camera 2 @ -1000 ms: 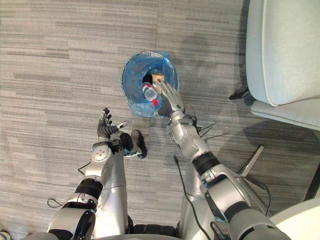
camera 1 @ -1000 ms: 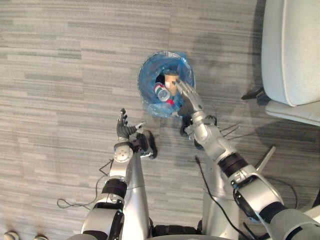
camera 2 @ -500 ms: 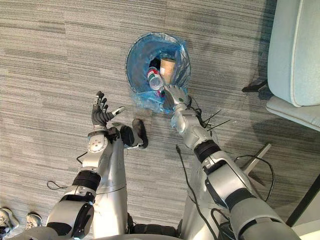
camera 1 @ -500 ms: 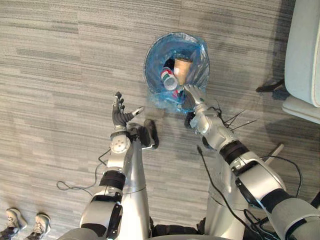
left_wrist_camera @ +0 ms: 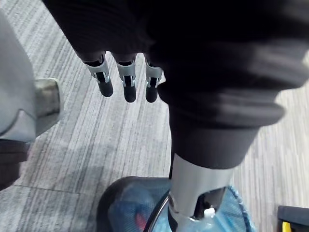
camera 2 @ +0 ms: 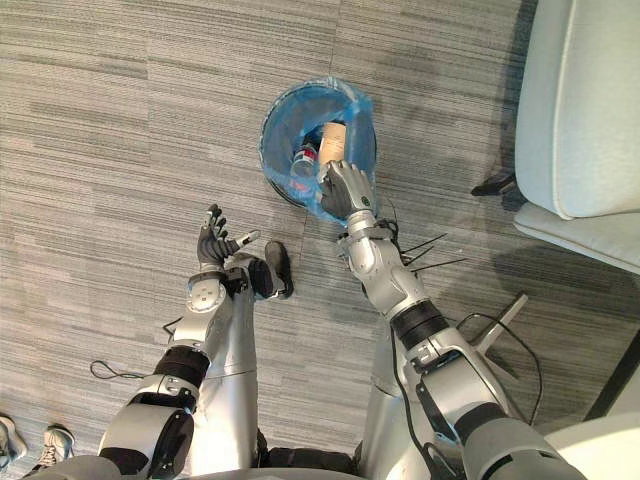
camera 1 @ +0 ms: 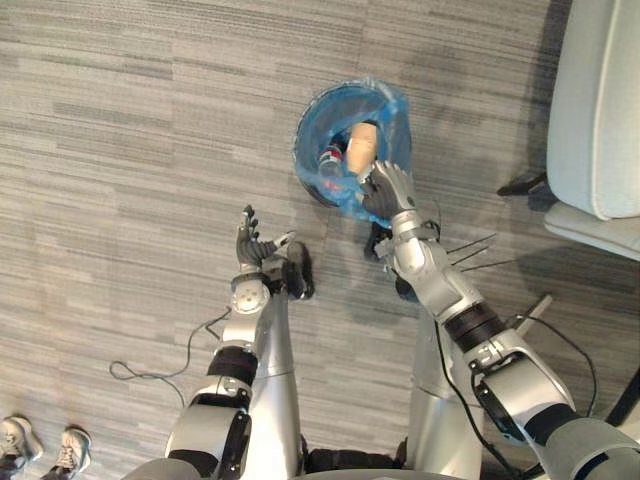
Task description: Gather rubbish on tea table into small bin, then transfer packed bag to large trash can.
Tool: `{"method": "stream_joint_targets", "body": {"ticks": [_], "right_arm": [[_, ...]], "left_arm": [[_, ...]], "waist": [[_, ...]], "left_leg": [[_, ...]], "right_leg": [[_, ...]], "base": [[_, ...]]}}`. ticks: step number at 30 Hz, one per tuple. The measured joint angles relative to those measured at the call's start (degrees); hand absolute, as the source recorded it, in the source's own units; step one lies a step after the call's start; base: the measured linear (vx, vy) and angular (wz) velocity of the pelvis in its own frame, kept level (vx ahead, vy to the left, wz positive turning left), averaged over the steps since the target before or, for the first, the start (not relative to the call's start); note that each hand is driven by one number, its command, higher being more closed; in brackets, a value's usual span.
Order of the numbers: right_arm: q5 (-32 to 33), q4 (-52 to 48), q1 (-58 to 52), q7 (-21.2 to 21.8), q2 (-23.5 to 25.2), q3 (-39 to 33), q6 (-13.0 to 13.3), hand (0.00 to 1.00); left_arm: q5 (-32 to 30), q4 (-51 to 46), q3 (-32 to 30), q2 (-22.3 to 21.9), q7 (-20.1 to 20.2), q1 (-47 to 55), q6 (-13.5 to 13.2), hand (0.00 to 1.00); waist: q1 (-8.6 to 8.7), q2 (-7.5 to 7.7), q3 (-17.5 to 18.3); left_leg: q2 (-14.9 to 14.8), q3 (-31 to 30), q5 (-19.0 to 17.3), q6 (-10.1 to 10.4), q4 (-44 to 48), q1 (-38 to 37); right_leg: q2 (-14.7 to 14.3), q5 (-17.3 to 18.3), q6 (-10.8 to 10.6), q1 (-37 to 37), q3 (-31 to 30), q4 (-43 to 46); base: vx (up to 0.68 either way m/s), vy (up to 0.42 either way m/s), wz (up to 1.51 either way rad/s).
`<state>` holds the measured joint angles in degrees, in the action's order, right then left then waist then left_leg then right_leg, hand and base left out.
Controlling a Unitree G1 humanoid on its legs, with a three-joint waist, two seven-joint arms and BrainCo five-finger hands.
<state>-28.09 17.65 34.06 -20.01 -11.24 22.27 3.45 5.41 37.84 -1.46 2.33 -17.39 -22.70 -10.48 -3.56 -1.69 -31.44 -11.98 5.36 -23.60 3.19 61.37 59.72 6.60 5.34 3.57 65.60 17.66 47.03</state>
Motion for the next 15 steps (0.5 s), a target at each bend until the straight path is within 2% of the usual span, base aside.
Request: {"method": "stream_joint_targets", "body": {"ticks": [3,4,5,7,9,10,11,13,15], "right_arm": [[5.06,-6.44,-8.03,0.29,2.31,-1.15,0.79,1.0],[7.4,-7.71,-11.3,0.81,3.26,-1.18,0.91,1.0],[9.92,-8.14,-14.53,1.76,4.41,-0.96,1.57,1.0],[12.6,-10.61,-20.34,3.05,5.56,-0.85,2.03,1.0],[14.74,-13.45,-25.39,4.4,6.49,-0.76,3.17,1.0],[16.26,-14.97,-27.83,5.65,7.1,-0.63,4.54,1.0],[16.68,-15.08,-28.59,6.21,7.39,-0.42,5.31,1.0],[18.68,-15.13,-30.09,8.81,7.49,0.39,7.54,1.0],[19.62,-15.19,-30.43,10.31,7.22,0.1,8.1,1.0]], "left_arm": [[-1.9,-0.02,1.47,0.17,0.92,3.53,0.69,0.0],[-2.9,-0.02,1.98,0.16,1.15,5.47,0.74,0.0],[-4.15,0.09,2.03,0.16,1.22,7.93,0.82,0.0],[-5.91,1.38,2.71,0.04,1.31,11.27,1.35,0.0],[-6.83,2.83,3.44,0.07,2.03,14.27,1.53,0.0],[-7.67,3.93,3.65,0.18,2.38,15.91,1.54,0.0],[-7.91,4.57,3.64,0.33,2.38,16.77,1.52,0.0],[-8.55,7.83,3.74,1.06,2.44,19.2,1.51,0.0],[-9.06,9.53,3.77,1.22,2.54,19.61,1.51,0.0]], "waist": [[0.4,0.31,0.22],[1.05,0.87,0.71],[1.22,1.7,2.37],[1.37,2.89,5.91],[1.61,3.39,9.62],[2.11,3.78,11.8],[2.6,4.09,13.06],[2.93,5.3,17.56],[3.08,5.2,18.88]], "left_leg": [[0.08,0.49,1.21,0.53,-6.79,-10.06],[0.1,1.22,1.69,0.88,-9.64,-14.65],[0.11,1.83,2.34,0.87,-12.61,-18.65],[0.2,2.83,3.55,1.22,-17.46,-24.1],[0.43,3.52,4.98,1.42,-22.38,-29.27],[1.17,4.07,6.09,1.31,-26.24,-32.86],[1.41,4.46,6.63,1.48,-28.28,-34.53],[3.05,5.88,9.26,1.39,-36.21,-40.47],[4.0,6.34,10.48,1.78,-39.79,-43.98]], "right_leg": [[-1.14,-1.72,2.06,-10.58,1.24,-7.12],[-1.68,-2.15,2.4,-15.07,1.31,-9.81],[-2.36,-2.66,1.73,-18.89,1.25,-12.71],[-3.41,-4.07,2.09,-24.12,1.11,-17.65],[-4.58,-5.68,1.7,-29.44,0.97,-23.28],[-5.15,-6.79,0.61,-32.9,0.71,-27.24],[-5.5,-7.72,0.53,-34.59,0.35,-29.57],[-6.76,-11.91,-0.15,-40.59,-1.44,-39.26],[-7.08,-14.42,-0.64,-44.53,-2.42,-44.43]], "base": [[-0.04,-0.035,0.08],[-0.01,-0.022,0.07],[0.0,0.0,0.0],[0.07,-0.008,-0.07],[0.13,0.012,-0.04],[0.09,0.019,-0.03],[0.14,0.033,-0.11],[0.2,0.048,-0.24],[0.19,0.091,-0.17]]}}
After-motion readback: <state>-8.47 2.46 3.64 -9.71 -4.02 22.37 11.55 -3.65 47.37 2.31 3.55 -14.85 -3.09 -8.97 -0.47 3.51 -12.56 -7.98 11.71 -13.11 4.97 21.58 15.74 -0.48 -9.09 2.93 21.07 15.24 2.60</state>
